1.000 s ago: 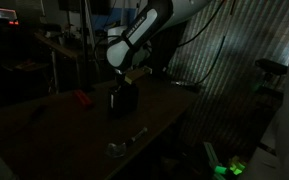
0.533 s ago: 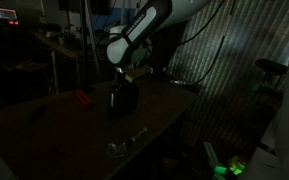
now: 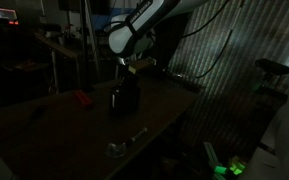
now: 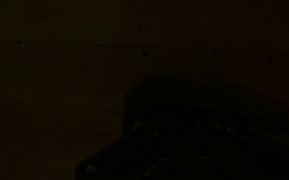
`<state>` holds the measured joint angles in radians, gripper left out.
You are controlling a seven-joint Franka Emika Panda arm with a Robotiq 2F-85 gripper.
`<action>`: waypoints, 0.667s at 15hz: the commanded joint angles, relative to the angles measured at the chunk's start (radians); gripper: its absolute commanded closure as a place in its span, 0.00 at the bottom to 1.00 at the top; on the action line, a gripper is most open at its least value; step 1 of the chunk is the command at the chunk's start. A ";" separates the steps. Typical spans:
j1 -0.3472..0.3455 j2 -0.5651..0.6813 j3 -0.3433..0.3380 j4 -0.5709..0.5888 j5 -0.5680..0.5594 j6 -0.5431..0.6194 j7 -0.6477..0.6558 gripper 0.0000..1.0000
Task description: Take the cloth and shove it in the box
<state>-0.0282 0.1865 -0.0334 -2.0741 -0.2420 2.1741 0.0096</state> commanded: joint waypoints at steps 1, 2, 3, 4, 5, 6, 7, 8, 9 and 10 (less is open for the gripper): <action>0.015 -0.093 -0.001 -0.002 -0.033 -0.073 0.001 1.00; 0.016 -0.113 0.002 -0.003 -0.036 -0.086 0.001 1.00; 0.018 -0.130 0.006 -0.003 -0.036 -0.092 0.003 1.00; 0.019 -0.142 0.009 0.000 -0.034 -0.097 0.001 1.00; 0.022 -0.150 0.014 0.004 -0.029 -0.095 0.000 1.00; 0.025 -0.153 0.018 0.009 -0.024 -0.089 0.000 1.00; 0.028 -0.155 0.022 0.013 -0.016 -0.085 -0.003 1.00; 0.032 -0.154 0.028 0.018 -0.011 -0.080 -0.003 1.00; 0.036 -0.150 0.033 0.022 -0.009 -0.076 0.001 1.00; 0.039 -0.145 0.037 0.025 0.001 -0.069 -0.002 1.00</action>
<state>-0.0001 0.0432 -0.0093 -2.0687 -0.2614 2.1039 0.0102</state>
